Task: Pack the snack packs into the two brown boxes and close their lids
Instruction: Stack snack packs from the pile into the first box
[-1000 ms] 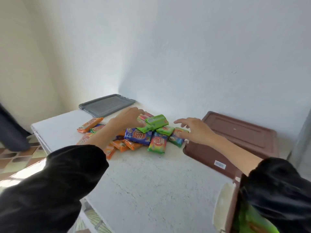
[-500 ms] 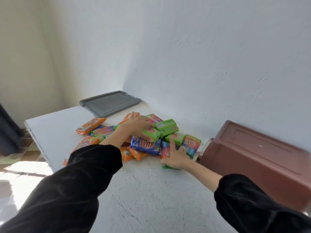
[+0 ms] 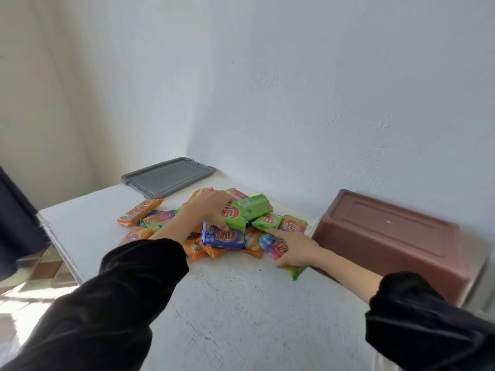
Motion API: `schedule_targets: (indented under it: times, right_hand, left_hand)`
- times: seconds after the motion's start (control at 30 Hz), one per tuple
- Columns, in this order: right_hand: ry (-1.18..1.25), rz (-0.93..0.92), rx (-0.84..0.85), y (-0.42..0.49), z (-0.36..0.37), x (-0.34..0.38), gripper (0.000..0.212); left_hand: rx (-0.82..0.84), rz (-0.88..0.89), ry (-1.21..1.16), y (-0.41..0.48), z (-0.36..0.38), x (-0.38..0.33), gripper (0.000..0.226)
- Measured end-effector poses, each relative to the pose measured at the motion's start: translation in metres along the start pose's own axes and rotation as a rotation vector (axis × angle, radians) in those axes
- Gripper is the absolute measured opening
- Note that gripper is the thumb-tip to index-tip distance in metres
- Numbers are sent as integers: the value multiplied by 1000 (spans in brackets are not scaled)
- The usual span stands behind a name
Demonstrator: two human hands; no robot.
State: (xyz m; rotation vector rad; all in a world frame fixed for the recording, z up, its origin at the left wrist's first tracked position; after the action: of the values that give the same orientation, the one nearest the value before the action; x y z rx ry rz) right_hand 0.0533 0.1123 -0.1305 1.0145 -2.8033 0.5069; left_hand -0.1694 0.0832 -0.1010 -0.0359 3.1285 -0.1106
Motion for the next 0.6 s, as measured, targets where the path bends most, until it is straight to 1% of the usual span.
schedule_targets:
  times: [0.07,0.13,0.23,0.33,0.43,0.6]
  right_hand:
    - [1,-11,-77,-18,-22,-7,85]
    - [-6,-15,-147,-44,-44,-17,85]
    - [16,4,-212,-92,-73,-38,84]
    - [59,36,-264,-146,-92,-59,85]
    - [115,73,-295,-204,-99,-79,87]
    - [136,165,-291,-295,-83,-107,94]
  left_hand:
    - [-30,24,-62,-6,-12,-11,71]
    - [-62,88,-97,-12,-28,-29,70]
    - [-133,214,-45,-21,-56,-70,67]
    - [-157,337,-13,-28,-81,-119,67]
    - [-165,477,-23,-41,-98,-172,67]
    - [-95,749,-92,-72,-101,-262,69]
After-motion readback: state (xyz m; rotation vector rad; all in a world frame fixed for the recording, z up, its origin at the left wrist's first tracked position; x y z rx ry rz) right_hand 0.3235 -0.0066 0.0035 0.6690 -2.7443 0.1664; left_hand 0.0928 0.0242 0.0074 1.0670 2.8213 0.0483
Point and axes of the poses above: each hand's wrist, its own y-axis towards the middle knuckle, its own z-axis out of the palm, x = y × z, the point moved 2 cm from there along y, towards the middle knuckle, and after that the axes turned 3 degrees about -y, right-handed, at the moved point
